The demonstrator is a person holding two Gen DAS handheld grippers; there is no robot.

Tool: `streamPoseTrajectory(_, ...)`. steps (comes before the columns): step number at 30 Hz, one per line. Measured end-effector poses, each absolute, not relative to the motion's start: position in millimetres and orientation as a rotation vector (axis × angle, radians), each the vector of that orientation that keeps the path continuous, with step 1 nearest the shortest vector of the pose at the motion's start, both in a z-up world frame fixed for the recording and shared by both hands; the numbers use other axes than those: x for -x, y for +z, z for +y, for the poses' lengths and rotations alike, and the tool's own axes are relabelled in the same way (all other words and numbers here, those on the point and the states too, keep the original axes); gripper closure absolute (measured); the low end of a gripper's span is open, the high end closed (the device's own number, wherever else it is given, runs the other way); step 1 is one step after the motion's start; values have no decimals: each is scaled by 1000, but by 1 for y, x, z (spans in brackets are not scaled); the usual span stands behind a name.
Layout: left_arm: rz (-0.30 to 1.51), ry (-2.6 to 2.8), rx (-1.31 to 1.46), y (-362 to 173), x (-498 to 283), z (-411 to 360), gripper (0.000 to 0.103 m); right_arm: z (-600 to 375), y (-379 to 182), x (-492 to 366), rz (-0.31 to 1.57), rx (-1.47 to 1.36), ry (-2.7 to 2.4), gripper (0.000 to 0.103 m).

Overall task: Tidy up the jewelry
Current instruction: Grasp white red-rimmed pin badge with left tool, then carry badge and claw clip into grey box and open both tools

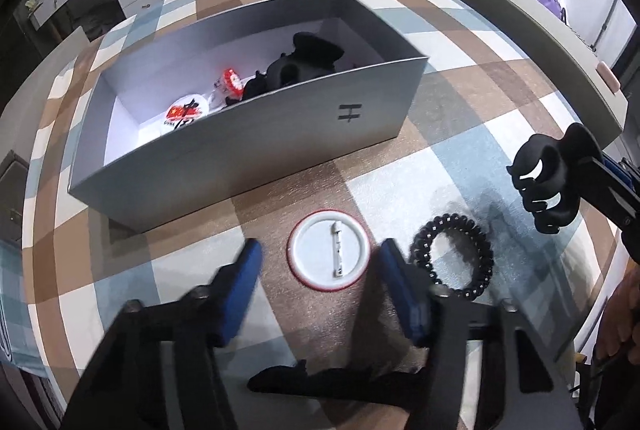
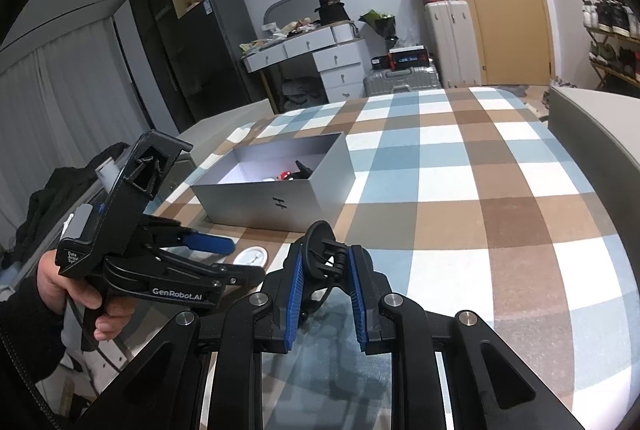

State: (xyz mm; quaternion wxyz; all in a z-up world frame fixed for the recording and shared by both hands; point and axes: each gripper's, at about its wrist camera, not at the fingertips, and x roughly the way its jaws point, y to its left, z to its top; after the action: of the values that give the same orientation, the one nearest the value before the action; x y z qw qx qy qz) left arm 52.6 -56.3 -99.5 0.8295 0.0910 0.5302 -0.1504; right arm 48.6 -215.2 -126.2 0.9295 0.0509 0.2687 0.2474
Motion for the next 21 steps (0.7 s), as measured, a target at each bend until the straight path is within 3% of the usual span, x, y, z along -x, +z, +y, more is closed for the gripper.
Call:
streamPoseTrajectory(2,1126,-328,-203,-98,-52,-60,65,-215,-125,-48,546,-103,509,82)
streamPoseTrajectory(21,1053,-297,-207,-71,-34,-48,66,-208,-114,-45,532,-120,540,82)
